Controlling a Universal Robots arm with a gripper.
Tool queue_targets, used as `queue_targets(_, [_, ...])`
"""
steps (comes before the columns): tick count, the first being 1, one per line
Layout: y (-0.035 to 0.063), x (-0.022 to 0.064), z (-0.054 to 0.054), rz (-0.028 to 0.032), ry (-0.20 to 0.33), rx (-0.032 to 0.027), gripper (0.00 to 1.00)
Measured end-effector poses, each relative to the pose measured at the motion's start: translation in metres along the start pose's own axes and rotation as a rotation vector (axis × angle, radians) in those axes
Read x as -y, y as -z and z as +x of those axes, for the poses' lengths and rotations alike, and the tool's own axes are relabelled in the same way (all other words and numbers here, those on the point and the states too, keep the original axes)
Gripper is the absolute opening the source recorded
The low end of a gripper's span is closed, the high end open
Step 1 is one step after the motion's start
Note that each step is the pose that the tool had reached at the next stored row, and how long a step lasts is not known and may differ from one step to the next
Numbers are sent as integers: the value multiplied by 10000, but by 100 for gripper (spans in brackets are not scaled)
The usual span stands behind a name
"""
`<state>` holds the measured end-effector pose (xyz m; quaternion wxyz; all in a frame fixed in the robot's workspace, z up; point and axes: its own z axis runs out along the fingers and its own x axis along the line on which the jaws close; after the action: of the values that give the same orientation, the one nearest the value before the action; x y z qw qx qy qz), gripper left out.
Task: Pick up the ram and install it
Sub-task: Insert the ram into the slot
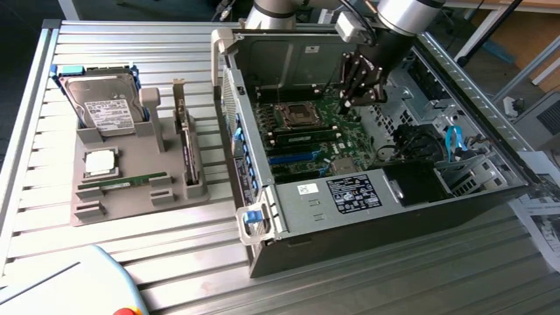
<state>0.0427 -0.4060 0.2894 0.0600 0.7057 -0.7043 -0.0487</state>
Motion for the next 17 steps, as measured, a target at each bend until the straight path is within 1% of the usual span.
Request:
queue_targets(3, [17, 115, 0, -46, 0, -1, 11])
queue_targets(4, [29, 191, 1, -65, 1, -2, 11])
queue_targets(6, [44, 294, 1, -78, 0, -2, 11])
queue_targets(8, [64, 430, 1, -96, 1, 0, 11])
queue_targets(14, [66, 440, 1, -97, 1, -2, 11])
queue_targets(17, [65, 441, 2, -73, 2, -1, 11])
